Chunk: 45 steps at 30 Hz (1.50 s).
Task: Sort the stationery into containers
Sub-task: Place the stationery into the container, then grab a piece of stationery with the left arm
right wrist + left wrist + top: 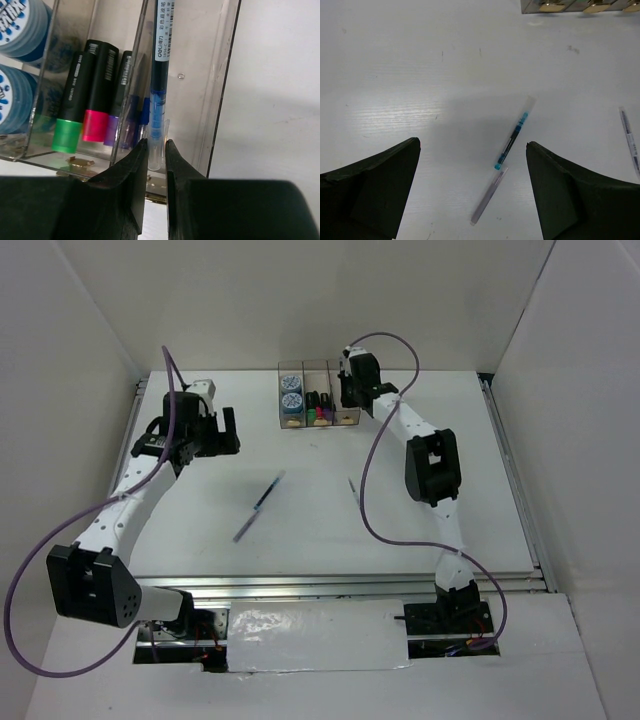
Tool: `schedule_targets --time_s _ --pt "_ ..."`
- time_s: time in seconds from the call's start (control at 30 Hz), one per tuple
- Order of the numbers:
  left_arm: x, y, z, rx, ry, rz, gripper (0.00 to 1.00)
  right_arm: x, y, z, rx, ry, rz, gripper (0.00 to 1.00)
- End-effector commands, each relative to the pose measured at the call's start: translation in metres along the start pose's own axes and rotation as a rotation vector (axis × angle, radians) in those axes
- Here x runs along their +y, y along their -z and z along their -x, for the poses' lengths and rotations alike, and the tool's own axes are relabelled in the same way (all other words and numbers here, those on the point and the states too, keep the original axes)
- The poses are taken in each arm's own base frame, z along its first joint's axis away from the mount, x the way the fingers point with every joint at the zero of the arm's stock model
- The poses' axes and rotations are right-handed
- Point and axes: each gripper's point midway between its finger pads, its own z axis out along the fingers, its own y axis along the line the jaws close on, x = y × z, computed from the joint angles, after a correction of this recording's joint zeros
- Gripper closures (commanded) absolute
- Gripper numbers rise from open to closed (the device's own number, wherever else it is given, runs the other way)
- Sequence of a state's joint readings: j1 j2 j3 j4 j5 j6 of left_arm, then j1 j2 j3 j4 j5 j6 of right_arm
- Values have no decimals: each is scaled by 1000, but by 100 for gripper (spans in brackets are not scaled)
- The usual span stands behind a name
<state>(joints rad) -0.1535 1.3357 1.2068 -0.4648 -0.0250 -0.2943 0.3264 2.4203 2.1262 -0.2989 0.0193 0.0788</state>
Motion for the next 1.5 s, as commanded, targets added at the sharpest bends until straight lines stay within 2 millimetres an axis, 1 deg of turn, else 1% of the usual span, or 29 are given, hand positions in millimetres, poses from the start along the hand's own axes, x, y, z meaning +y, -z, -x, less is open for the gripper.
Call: schedule_targets --time_s 0.0,0.13,0.2,0.27,0.3,0.33,0.43,0.5,0.53,0.57,0.6,0.63,0.67,0.7,0.73,0.77,0.8,0.83,0.87,0.9,0.97,1.0,1.03,1.07,1.13,1.2,1.3,1.33,1.47 --pt "4 4 15 -32 -43 25 1 -5 0 33 -97 10 -4 85" --pt "1 2 5 4 -135 -18 1 -4 2 34 -99 10 -7 70" --pt "1 -1 -5 46 -163 -30 1 -5 4 33 -94 6 -10 66" --pt "4 -3 -10 69 -186 -24 1 -2 10 38 -102 2 -10 58" --pt "5 -6 -17 95 -194 -22 1 -1 12 37 -97 1 -7 52" --pt "7 -7 -21 106 -202 -19 1 -3 17 41 -104 -9 -10 49" --pt "6 -13 -33 146 -206 -31 3 0 34 56 -121 -22 5 47" --pt "3 -17 -41 167 -207 -53 5 -1 45 60 -116 -37 15 47" --pt "-4 -18 -45 174 -219 -85 6 6 59 71 -132 -40 47 47" --pt "-6 -21 -50 185 -227 -92 8 7 68 75 -134 -48 59 48" --pt "-10 -23 -54 192 -235 -104 10 13 89 91 -162 -50 100 49" --pt "-18 -27 -56 190 -261 -125 13 16 97 89 -153 -54 121 49" --pt "-23 -33 -63 211 -276 -137 19 15 108 93 -155 -60 139 50" --pt "-26 -37 -66 219 -288 -138 22 18 131 106 -184 -64 160 51" --pt "-35 -40 -71 230 -309 -146 25 21 136 95 -159 -66 190 51" --pt "-37 -51 -78 259 -324 -133 28 22 145 94 -158 -63 203 51" --pt "-45 -55 -84 280 -342 -137 29 22 170 106 -191 -60 220 52" --pt "-47 -60 -88 295 -353 -132 31 20 172 91 -156 -66 223 52" --pt "-51 -70 -93 320 -362 -130 31 17 192 96 -175 -67 229 52" --pt "-60 -74 -98 336 -372 -140 32 13 195 81 -141 -75 232 53" --pt "-59 -88 -105 373 -384 -108 33 11 209 72 -124 -86 243 53" --pt "-63 -91 -109 391 -389 -109 34 3 222 65 -120 -92 236 54" --pt "-65 -95 -108 395 -389 -107 35 2 228 60 -116 -93 245 54" --pt "-63 -101 -119 435 -393 -95 36 -1 235 57 -118 -93 245 54" --pt "-60 -108 -126 466 -390 -75 39 -7 251 48 -122 -69 246 55" --pt "-58 -110 -131 489 -395 -64 41 -12 263 43 -135 -55 244 55" --pt "-57 -110 -140 514 -400 -80 42 -13 274 37 -149 -10 255 55" --pt "-55 -108 -146 525 -401 -82 43 -14 280 41 -168 13 256 55" --pt "-52 -105 -163 538 -412 -103 44 -10 289 43 -190 59 283 55"
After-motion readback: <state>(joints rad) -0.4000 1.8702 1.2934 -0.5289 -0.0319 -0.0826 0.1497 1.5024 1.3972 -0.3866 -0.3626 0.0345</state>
